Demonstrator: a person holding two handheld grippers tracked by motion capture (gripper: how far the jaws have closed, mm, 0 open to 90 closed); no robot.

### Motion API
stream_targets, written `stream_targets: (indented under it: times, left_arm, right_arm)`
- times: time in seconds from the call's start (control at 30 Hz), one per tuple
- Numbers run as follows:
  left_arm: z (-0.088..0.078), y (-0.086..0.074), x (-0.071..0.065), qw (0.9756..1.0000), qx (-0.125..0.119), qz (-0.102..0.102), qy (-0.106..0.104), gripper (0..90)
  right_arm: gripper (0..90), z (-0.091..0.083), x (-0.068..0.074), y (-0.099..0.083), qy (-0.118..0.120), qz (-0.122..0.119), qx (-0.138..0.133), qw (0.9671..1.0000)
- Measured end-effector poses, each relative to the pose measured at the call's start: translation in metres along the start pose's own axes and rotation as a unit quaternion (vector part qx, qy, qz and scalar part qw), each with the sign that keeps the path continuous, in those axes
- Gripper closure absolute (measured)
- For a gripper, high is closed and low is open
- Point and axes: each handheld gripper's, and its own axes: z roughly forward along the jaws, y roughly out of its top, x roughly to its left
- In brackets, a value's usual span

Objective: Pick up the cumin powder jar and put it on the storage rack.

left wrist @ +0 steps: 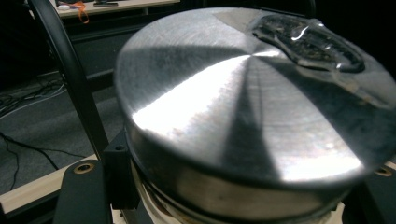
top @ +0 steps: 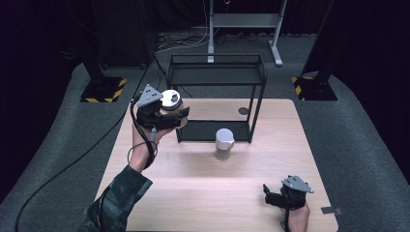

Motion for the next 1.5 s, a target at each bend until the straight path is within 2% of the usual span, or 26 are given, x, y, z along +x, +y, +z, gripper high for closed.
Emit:
stream_targets:
  times: [0.4, 0.77, 1.17, 1.5]
  left_arm:
    - [0.008, 0.032, 0.009, 0.9998, 0.011, 0.016, 0.005, 29.9]
    - [0.007, 0.064, 0.011, 0.9994, 0.006, 0.033, 0.004, 29.9]
    - [0.020, 0.095, 0.016, 0.9994, 0.001, 0.034, 0.012, 29.9]
    - [0.036, 0.119, 0.020, 0.9993, 0.013, 0.032, 0.014, 29.9]
  right_arm:
    - [0.0, 0.000, 0.000, 0.000, 0.001, -0.001, 0.000, 1.0000]
    - [0.0, 0.001, -0.001, 0.001, 0.003, 0.000, 0.003, 1.0000]
    - [0.0, 0.001, -0.002, 0.001, 0.006, 0.002, 0.003, 1.0000]
    - [0.0, 0.001, -0.003, 0.001, 0.007, 0.002, 0.002, 1.0000]
